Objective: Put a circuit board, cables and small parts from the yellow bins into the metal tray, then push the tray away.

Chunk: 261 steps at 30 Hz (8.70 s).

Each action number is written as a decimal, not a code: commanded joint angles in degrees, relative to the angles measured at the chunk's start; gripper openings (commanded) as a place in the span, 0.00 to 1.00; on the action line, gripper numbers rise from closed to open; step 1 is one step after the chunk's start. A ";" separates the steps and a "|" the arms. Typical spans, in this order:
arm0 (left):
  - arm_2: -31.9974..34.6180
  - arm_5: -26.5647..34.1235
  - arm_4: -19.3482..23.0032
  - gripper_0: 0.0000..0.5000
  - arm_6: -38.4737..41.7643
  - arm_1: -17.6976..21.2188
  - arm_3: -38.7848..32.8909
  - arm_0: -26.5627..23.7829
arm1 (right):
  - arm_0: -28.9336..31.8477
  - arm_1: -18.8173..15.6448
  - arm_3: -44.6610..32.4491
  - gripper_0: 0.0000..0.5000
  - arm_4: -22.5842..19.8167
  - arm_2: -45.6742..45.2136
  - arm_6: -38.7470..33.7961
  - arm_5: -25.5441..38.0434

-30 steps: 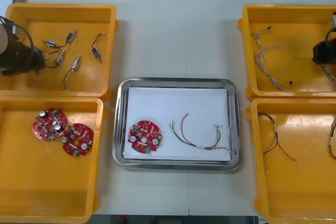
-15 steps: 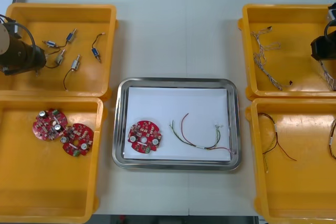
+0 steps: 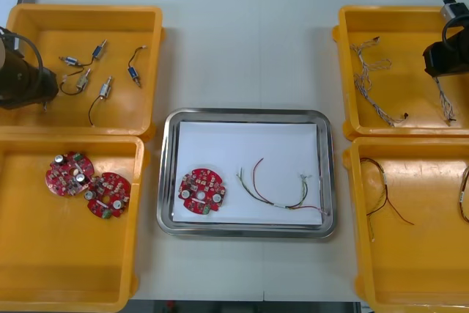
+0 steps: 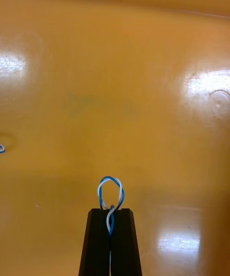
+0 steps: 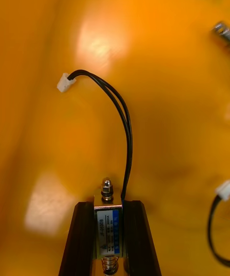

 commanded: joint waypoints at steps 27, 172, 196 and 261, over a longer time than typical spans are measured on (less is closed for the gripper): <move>14.57 37.86 -0.91 0.00 2.63 1.11 -31.04 -1.77 | -6.33 4.84 -1.34 0.02 3.67 1.10 -3.56 0.42; 14.92 38.39 -5.57 1.00 -7.91 -7.06 -30.08 -6.34 | -13.54 0.35 13.16 0.00 7.63 -4.52 15.43 8.51; 22.48 18.53 -6.19 1.00 -24.88 -7.06 -26.56 4.56 | 3.25 -6.50 -33.07 0.00 -5.03 -4.26 3.82 42.13; 2.35 -0.19 -6.01 1.00 -25.40 -7.15 0.16 -8.19 | 6.94 -2.02 -72.88 0.00 -17.60 46.54 -2.06 17.39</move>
